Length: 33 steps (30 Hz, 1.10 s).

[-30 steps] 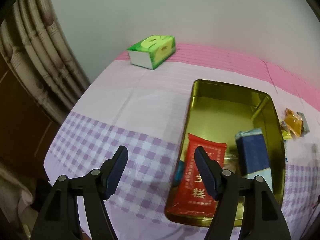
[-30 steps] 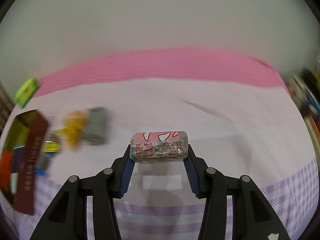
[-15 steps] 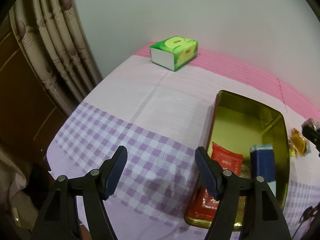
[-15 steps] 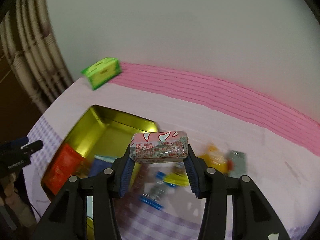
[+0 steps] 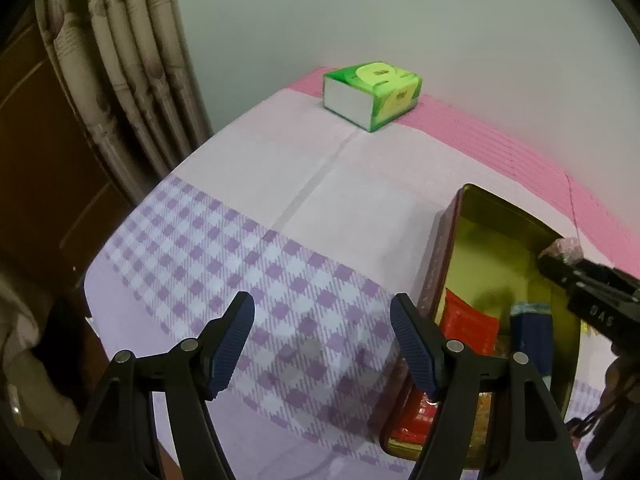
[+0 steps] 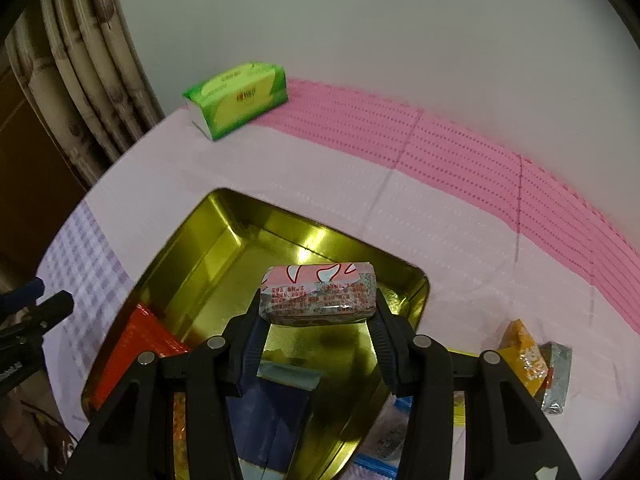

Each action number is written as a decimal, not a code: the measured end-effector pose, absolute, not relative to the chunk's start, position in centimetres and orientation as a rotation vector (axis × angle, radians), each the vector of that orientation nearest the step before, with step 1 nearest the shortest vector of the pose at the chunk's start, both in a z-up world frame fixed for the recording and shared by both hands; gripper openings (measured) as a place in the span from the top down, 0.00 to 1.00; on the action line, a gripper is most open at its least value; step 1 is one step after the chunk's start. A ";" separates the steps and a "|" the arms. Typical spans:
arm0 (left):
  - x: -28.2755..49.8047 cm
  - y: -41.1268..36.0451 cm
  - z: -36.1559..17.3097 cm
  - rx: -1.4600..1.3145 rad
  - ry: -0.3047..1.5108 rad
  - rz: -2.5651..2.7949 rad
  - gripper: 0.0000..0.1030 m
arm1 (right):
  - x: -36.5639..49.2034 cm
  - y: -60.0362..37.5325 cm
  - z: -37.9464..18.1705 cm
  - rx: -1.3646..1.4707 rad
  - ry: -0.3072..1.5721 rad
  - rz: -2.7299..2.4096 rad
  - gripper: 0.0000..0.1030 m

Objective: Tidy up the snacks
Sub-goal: 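Lower the held pink roll into the gold tin and open the right tool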

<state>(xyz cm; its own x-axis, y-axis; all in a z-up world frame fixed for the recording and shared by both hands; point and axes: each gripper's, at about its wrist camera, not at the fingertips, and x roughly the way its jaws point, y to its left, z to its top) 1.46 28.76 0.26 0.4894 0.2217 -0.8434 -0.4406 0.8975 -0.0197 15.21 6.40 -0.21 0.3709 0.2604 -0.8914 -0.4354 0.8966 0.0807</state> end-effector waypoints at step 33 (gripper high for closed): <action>1.3 29.8 -0.2 -0.258 0.992 0.453 0.31 | 13.3 7.9 -2.8 -0.246 1.248 0.470 0.54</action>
